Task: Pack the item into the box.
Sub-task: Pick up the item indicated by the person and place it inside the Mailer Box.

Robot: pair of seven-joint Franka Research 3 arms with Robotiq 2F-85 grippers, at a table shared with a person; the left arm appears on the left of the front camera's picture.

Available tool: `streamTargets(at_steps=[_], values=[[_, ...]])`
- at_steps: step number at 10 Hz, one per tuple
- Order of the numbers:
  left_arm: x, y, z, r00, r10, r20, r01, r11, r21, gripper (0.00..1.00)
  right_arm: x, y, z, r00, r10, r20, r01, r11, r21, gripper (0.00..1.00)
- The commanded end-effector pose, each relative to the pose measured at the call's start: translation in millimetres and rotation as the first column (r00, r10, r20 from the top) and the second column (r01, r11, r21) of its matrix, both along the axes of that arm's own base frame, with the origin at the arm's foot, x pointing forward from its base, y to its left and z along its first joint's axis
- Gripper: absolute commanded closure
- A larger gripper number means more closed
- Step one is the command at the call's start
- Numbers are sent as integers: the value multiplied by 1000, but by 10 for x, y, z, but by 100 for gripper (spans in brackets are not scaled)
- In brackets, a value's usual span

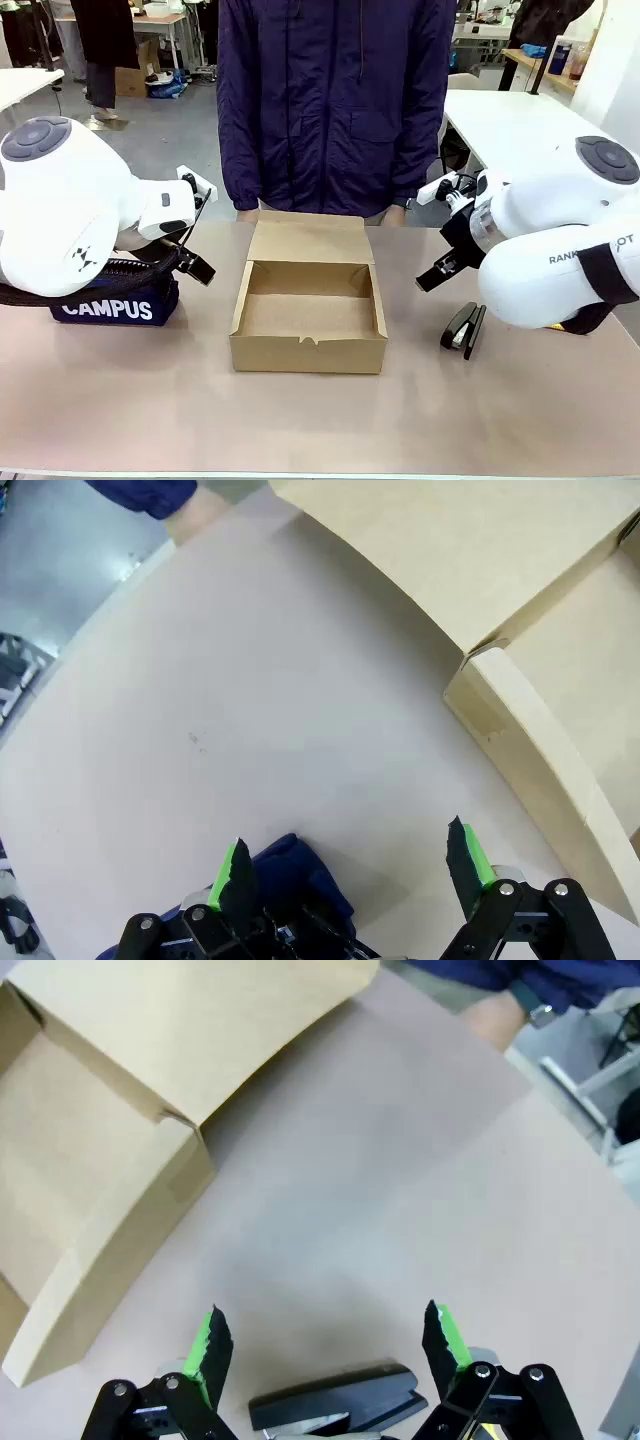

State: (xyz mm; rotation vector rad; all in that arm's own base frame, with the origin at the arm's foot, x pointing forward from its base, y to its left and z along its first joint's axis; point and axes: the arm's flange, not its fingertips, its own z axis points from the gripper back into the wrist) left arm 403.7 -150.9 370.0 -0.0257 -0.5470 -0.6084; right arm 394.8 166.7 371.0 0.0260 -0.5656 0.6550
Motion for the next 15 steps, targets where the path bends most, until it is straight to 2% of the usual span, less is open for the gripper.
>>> streamTargets(at_steps=[1,14,15], values=[[0,0,1,1000,0,0,0,1000,0,0,0,0,0,1000,0,0,0,1000,0,0],[0,0,0,1000,0,0,0,1000,0,0,0,1,0,1000,1,0,-1,1000,-1,0],[-34,83,-7,997,-74,-21,73,996,-45,0,-38,1,23,999,33,-39,-32,999,20,0]])
